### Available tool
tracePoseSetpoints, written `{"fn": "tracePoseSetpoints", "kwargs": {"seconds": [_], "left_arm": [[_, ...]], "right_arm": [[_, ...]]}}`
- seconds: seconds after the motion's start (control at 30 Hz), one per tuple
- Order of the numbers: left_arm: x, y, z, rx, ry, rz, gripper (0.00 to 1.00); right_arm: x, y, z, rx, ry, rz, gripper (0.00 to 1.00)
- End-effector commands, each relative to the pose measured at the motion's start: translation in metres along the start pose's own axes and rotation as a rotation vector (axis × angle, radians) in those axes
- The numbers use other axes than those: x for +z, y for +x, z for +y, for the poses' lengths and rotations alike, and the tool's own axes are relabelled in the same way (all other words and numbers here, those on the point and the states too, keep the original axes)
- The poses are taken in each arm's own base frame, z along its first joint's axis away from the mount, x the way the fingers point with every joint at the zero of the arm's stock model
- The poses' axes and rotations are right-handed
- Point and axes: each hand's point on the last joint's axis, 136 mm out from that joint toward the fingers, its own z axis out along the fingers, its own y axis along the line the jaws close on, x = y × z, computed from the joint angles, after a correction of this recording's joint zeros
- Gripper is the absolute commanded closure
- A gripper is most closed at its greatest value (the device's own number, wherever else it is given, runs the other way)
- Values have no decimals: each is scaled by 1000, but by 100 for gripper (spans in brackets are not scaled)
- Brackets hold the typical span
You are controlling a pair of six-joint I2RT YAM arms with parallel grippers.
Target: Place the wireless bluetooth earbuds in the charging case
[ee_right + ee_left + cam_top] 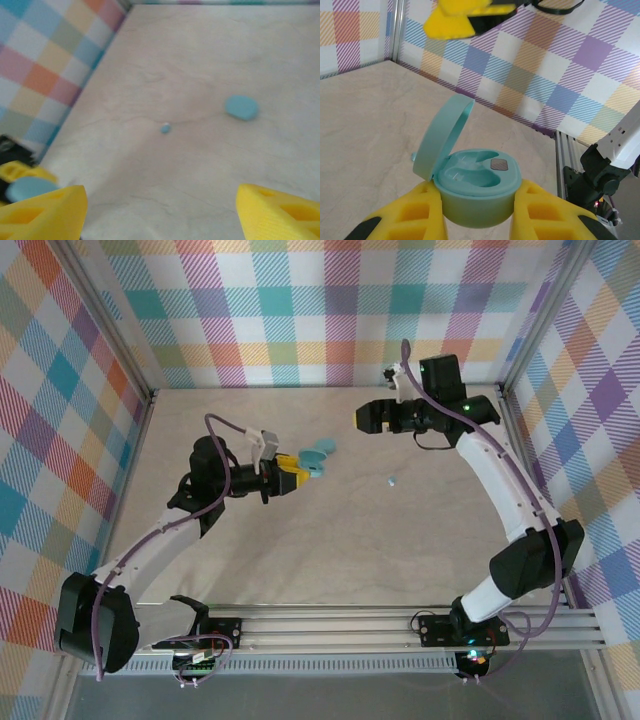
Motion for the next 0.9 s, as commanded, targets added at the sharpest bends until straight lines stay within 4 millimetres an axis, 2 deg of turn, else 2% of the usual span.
{"fn": "tracePoseSetpoints", "kwargs": {"seconds": [0.0, 0.3, 0.43, 0.53, 0.8, 0.87], "left_arm": [[2, -17, -5, 58, 16, -21, 100], [1, -17, -5, 62, 14, -13, 100], [0, -16, -6, 66, 14, -7, 100], [-1, -16, -7, 68, 15, -4, 100], [-1, -16, -9, 75, 19, 1, 100], [-1, -16, -9, 76, 19, 3, 100]], "right_arm": [[26, 32, -48, 138, 147, 106, 22], [84, 98, -140, 344, 417, 334, 36], [98, 115, -166, 382, 509, 391, 42], [103, 122, -180, 394, 567, 414, 48], [102, 135, -200, 382, 668, 460, 49], [104, 138, -203, 382, 672, 471, 55]]}}
